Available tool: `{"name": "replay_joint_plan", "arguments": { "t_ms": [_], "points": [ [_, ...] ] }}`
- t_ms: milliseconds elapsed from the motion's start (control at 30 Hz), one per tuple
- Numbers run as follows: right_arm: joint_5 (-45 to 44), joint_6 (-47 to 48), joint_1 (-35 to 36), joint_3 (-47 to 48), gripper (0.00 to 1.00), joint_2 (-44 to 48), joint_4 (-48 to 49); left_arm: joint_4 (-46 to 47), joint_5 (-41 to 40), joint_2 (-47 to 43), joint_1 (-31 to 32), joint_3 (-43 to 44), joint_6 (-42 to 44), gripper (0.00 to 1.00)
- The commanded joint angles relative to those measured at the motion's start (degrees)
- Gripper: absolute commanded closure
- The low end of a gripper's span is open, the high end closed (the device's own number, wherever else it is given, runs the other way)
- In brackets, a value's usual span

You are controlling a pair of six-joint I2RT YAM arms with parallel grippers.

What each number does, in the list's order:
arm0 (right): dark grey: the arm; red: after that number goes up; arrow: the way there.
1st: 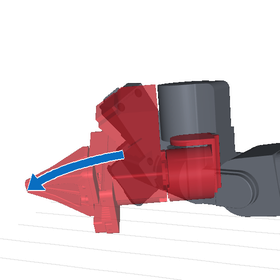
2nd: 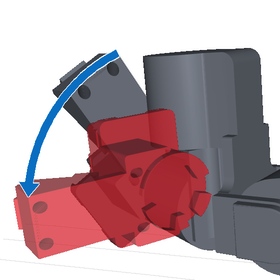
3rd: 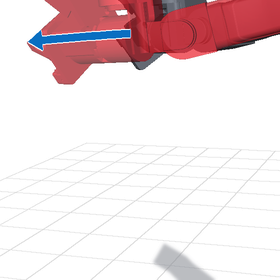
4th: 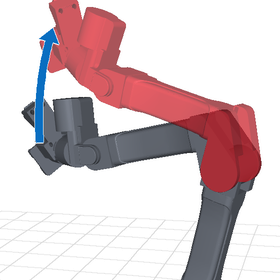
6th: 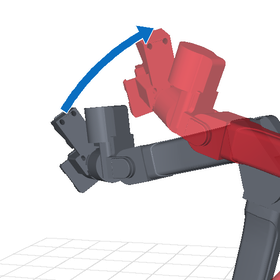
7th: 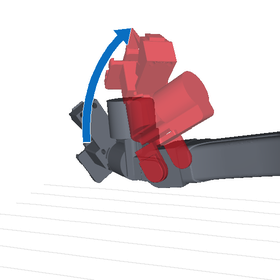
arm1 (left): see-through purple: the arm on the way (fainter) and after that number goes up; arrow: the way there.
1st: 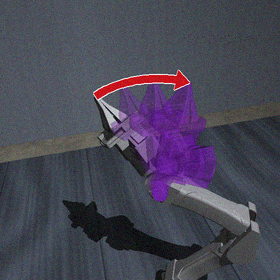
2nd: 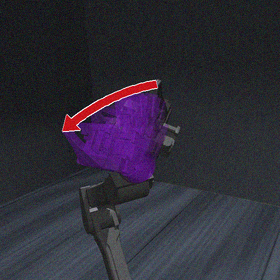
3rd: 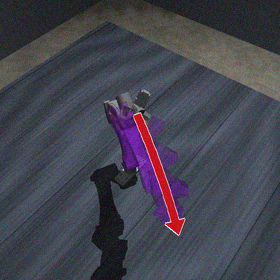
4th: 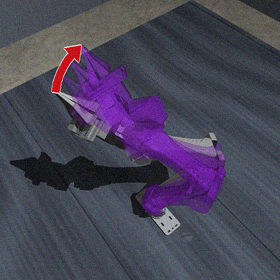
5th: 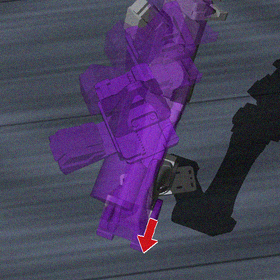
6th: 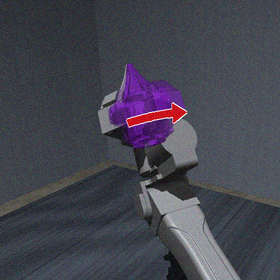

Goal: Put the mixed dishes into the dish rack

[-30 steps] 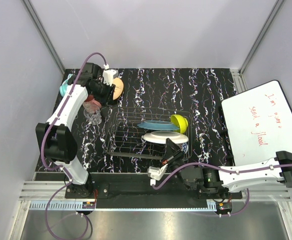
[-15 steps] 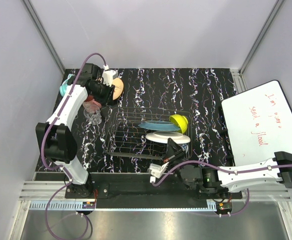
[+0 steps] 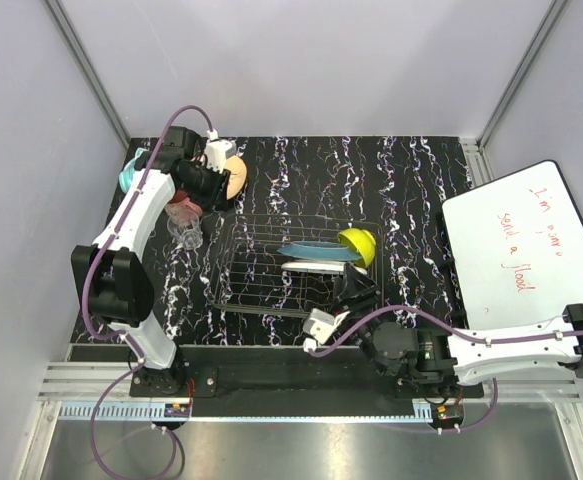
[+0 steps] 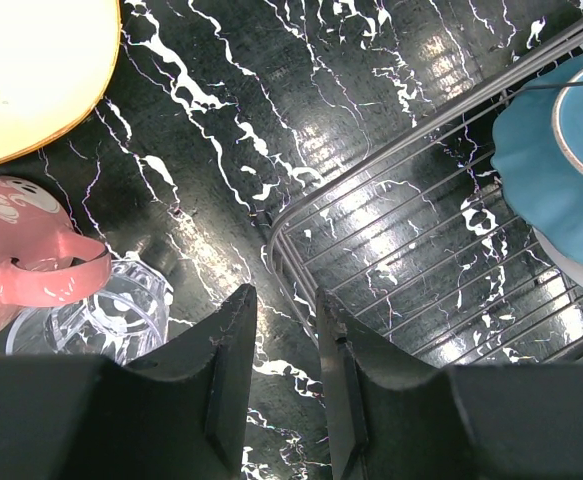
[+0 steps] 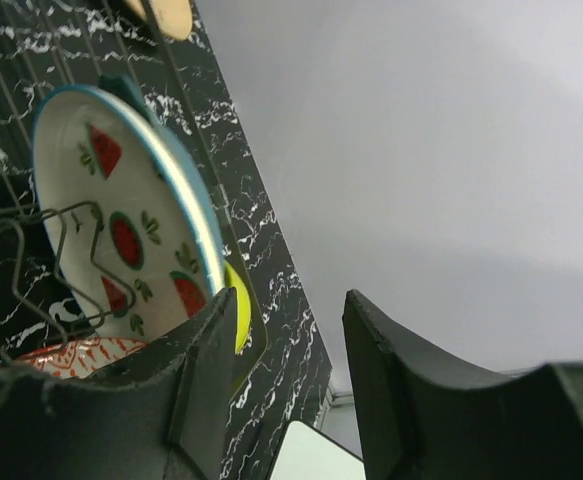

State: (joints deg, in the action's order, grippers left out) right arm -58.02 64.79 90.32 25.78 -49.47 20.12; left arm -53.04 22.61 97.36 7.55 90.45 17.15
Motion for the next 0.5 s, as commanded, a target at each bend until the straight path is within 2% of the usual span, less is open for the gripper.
{"name": "replay_joint_plan", "arguments": {
  "t_ms": [0, 200, 333, 367, 400, 433, 467],
  "points": [
    [-2.1, -0.56, 0.29, 5.42, 0.48, 1.92, 1.05, 1.71, 2.09, 0.11, -0.34, 1.39, 0.34, 0.66],
    [-1.75, 5.68, 1.61, 10.95, 0.48, 1.93, 7.55, 1.79, 1.38, 0.02, -0.34, 1.56, 0.96, 0.67],
    [-0.96, 3.51, 0.56, 19.11, 0.43, 0.7, 18.35, 2.85, -0.98, 1.59, -0.52, 3.06, 0.87, 0.67],
    [0.09, 0.02, -4.4, 23.48, 0.41, 0.35, 18.03, 3.89, -1.86, 2.21, -0.61, 3.76, 0.52, 0.67],
    [1.14, -9.42, -7.76, 25.96, 0.41, -0.35, 16.89, 4.51, -4.13, 3.96, -0.78, 5.94, -0.35, 0.67],
    [1.5, -14.82, -11.19, 28.51, 0.4, -1.93, 11.14, 4.96, -5.2, 5.02, -0.96, 7.53, -0.88, 0.67],
    [4.46, -20.18, -19.49, 32.63, 0.39, -2.99, 7.78, 5.66, -7.04, 6.25, -1.48, 11.46, -1.41, 0.67]
  ]
}}
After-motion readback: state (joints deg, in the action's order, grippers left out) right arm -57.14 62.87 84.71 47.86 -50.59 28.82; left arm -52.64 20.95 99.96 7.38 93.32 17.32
